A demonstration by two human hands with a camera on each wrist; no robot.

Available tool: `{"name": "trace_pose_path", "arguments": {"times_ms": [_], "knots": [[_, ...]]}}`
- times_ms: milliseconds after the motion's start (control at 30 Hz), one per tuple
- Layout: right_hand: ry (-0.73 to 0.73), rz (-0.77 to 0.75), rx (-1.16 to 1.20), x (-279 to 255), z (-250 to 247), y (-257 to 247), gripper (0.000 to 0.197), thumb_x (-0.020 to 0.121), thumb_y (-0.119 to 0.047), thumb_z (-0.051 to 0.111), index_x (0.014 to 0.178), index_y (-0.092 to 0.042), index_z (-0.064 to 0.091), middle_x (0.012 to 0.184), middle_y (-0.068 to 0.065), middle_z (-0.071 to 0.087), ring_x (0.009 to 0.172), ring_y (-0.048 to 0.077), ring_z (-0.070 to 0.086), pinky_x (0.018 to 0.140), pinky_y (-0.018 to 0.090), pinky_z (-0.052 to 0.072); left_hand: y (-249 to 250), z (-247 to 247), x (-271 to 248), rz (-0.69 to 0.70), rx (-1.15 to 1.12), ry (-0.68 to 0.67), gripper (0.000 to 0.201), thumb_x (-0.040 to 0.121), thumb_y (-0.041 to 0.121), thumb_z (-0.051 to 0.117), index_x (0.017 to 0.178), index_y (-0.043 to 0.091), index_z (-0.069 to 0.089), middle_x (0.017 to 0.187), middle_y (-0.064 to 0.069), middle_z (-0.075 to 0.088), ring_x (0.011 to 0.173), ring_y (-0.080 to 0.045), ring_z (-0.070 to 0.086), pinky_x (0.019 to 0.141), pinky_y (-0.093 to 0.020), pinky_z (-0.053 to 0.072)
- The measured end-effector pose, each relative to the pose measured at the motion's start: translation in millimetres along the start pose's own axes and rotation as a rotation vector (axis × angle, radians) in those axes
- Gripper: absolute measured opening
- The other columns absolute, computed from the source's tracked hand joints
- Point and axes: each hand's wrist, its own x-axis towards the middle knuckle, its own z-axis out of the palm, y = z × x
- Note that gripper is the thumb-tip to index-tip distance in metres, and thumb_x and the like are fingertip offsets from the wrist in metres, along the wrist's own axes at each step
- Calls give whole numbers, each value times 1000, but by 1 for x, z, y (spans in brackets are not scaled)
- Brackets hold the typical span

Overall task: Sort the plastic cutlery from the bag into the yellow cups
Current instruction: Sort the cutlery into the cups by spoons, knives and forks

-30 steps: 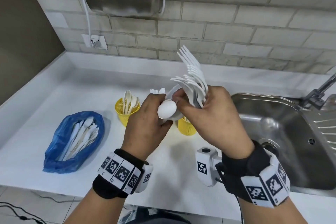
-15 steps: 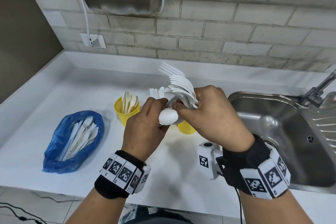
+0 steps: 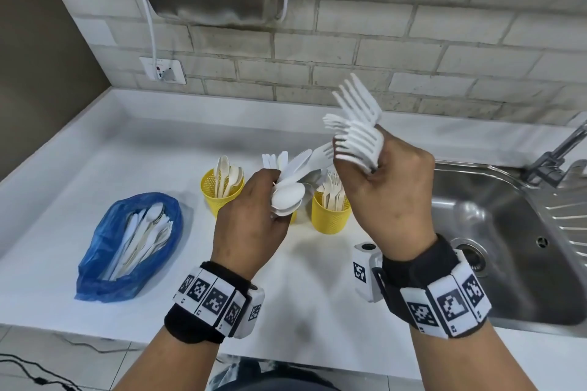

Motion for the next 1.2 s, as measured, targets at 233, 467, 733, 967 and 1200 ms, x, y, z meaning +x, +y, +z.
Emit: {"name": "trace_pose_path", "arguments": {"times_ms": [233,467,733,967,1200], "knots": [[-166,438,539,-8,10,-8,5,88,-10,80,87,-6,76,77,-4,77,71,8,73,67,16,52,6,-3,-1,-9,-10,-31,38,86,22,75,116,21,52,95,5,69,79,-24,63,57,-27,37],[-71,693,773,-10,23,-9,43,96,-11,72,58,-16,52,48,-7,44,40,12,37,50,25,32,10,-7,-5,-30,-109,-52,36,86,18,75,116,19,55,96,5,68,79,-17,58,58,-29,42],[241,932,1191,9,9,12,21,106,-16,55,86,-12,60,77,8,61,54,19,52,51,27,46,9,-12,-4,-241,-382,-28,19,87,20,76,93,23,58,72,8,63,69,-12,60,54,-13,41],[238,1001,1201,3,9,21,14,107,-24,53,104,-11,52,83,10,71,53,22,60,57,34,56,9,-17,-3,-379,-633,-96,12,92,24,75,90,12,74,65,4,67,57,-8,59,58,-19,46],[210,942,1169,-6,22,22,25,100,-19,67,80,-20,52,57,-3,27,43,11,22,40,21,26,6,-21,-2,-452,-901,-256,15,100,22,64,92,15,75,57,-5,43,48,-22,39,47,-29,38]]}}
